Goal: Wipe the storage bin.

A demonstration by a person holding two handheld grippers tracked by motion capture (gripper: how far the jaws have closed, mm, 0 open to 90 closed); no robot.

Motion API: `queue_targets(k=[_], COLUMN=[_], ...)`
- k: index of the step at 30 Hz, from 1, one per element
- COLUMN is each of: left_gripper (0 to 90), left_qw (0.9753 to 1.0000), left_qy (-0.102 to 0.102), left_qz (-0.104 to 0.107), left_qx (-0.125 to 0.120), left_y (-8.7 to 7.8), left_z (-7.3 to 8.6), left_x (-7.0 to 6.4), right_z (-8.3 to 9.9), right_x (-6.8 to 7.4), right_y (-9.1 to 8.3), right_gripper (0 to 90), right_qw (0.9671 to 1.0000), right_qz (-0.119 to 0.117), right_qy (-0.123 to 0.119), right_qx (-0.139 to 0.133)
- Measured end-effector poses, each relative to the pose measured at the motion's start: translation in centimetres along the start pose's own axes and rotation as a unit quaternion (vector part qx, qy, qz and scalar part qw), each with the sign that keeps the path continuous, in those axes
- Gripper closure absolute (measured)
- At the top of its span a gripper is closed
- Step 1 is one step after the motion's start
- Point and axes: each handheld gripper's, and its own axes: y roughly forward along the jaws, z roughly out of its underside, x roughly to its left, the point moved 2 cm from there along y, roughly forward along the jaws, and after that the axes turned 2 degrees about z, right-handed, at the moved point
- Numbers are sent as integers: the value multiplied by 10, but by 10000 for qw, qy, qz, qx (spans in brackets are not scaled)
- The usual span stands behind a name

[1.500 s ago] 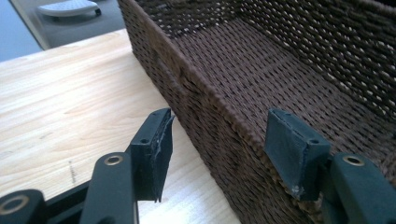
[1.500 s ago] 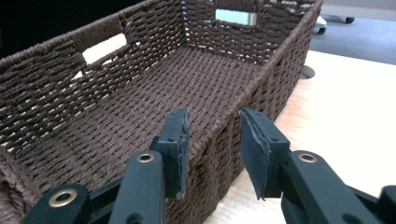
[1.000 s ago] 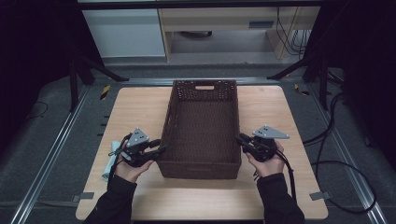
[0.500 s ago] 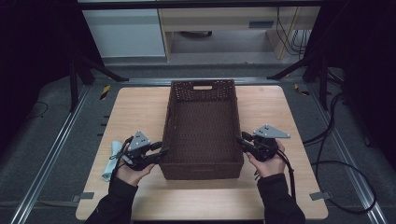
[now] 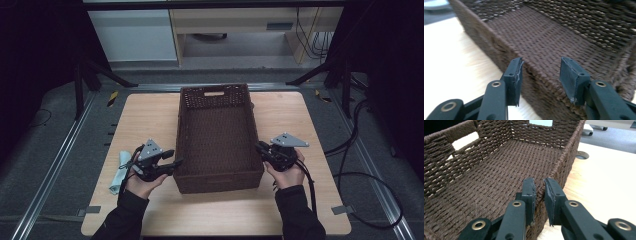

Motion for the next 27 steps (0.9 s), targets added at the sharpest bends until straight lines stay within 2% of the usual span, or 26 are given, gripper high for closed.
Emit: queue_targets(k=[1,3,5,8,11,14,16,19,21,23,25,27], left_gripper=[528,538,549,541,531,522,513,447,440,445,449,443], left_qw=[10000,10000,10000,10000,9999,9998,9997,9997,9996,9994,9992,9990], left_qy=[72,63,17,32,59,170,173,223,222,221,301,348], left_qz=[-63,-67,-17,52,93,114,156,67,106,202,189,167], left_qx=[12,0,-19,-12,-10,24,-22,-122,-132,-168,-189,-238], left_y=[0,-1,-2,-3,-3,-3,-4,-3,0,2,3,1], left_z=[0,0,1,2,2,0,-3,-5,-5,-4,-4,-5], left_x=[-2,-3,-4,-8,-11,-12,-11,-11,-11,-12,-13,-14], right_z=[0,-1,-2,1,5,9,9,7,6,4,3,2], right_x=[0,0,1,3,4,2,1,-2,-6,-9,-10,-8], right_y=[0,-2,-5,-12,-16,-15,-13,-10,-8,-7,-9,-15], right_gripper=[765,723,698,674,683,738,749,762,768,746,721,711], right_qw=[10000,10000,10000,10000,9999,9998,9999,9999,9998,9997,9996,9998], right_qz=[18,63,18,-28,-21,-9,-22,51,122,186,241,193], right_qy=[-17,-64,-36,-61,-112,-126,-79,-95,-100,-105,-108,-66], right_qx=[5,-5,-59,2,19,132,89,104,86,93,82,32])
